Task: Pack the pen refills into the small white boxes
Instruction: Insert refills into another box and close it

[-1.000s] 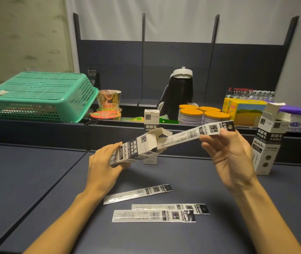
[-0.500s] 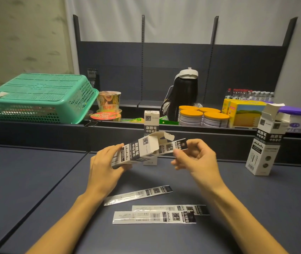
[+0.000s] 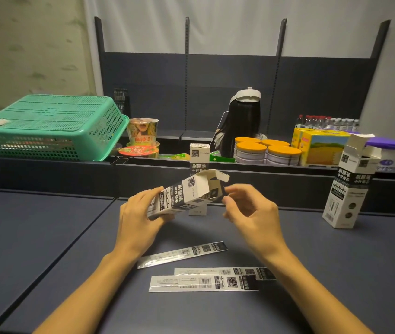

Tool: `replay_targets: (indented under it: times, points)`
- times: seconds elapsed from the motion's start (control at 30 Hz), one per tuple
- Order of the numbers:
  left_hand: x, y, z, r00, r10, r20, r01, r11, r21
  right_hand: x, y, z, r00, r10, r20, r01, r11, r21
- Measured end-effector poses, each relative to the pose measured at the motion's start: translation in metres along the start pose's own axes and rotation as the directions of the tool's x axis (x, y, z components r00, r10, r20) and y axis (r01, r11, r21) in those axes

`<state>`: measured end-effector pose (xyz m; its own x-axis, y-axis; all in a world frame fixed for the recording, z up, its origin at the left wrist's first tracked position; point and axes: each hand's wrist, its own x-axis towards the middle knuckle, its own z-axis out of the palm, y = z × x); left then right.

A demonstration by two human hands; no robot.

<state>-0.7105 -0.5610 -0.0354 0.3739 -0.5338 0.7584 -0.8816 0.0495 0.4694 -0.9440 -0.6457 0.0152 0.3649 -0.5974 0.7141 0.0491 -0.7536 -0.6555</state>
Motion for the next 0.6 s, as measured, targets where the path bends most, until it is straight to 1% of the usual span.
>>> replay_targets:
  times: [0.07, 0.1, 0.13, 0.17, 0.2, 0.23, 0.3, 0.37, 0.4, 0.53, 0.6]
  points:
    - [0.0, 0.0, 0.0, 1.0, 0.0, -0.003, 0.0, 1.0, 0.005, 0.001, 0.002, -0.001, 0.999, -0.006, 0.054, 0.01, 0.997, -0.07]
    - [0.0, 0.0, 0.0, 1.0, -0.005, -0.011, 0.005, 1.0, 0.005, 0.001, 0.005, -0.003, 0.994, 0.024, 0.104, -0.01, 0.991, -0.13]
    - [0.0, 0.0, -0.001, 1.0, -0.013, -0.021, 0.013, 1.0, 0.001, 0.003, 0.009, -0.005, 0.981, 0.076, 0.177, -0.036, 0.974, -0.222]
    - [0.0, 0.001, -0.001, 0.999, -0.022, -0.03, 0.022, 1.0, -0.007, 0.003, 0.014, -0.008, 0.953, 0.149, 0.265, -0.051, 0.937, -0.345]
    - [0.0, 0.002, -0.002, 0.999, -0.029, -0.036, 0.029, 0.999, -0.015, 0.003, 0.018, -0.009, 0.904, 0.238, 0.355, -0.043, 0.877, -0.479]
    - [0.0, 0.003, -0.002, 0.999, -0.032, -0.04, 0.031, 0.999, -0.022, 0.002, 0.023, -0.01, 0.84, 0.328, 0.433, -0.014, 0.81, -0.586]
    - [0.0, 0.005, -0.002, 0.998, -0.038, -0.042, 0.037, 0.999, -0.036, -0.002, 0.026, -0.01, 0.724, 0.457, 0.517, 0.055, 0.708, -0.704]
    - [0.0, 0.006, -0.002, 0.998, -0.054, -0.045, 0.051, 0.997, -0.053, -0.004, 0.024, -0.007, 0.662, 0.507, 0.552, 0.116, 0.658, -0.744]
    - [0.001, 0.006, -0.003, 0.997, -0.059, -0.046, 0.056, 0.997, -0.058, -0.004, 0.022, -0.006, 0.653, 0.515, 0.556, 0.125, 0.651, -0.749]
    - [0.0, 0.006, -0.003, 0.998, -0.048, -0.044, 0.045, 0.997, -0.067, -0.003, 0.02, -0.007, 0.668, 0.5, 0.551, 0.077, 0.691, -0.719]
    - [0.0, 0.007, -0.004, 0.998, -0.048, -0.046, 0.045, 0.997, -0.063, -0.002, 0.023, -0.008, 0.68, 0.467, 0.564, 0.068, 0.727, -0.684]
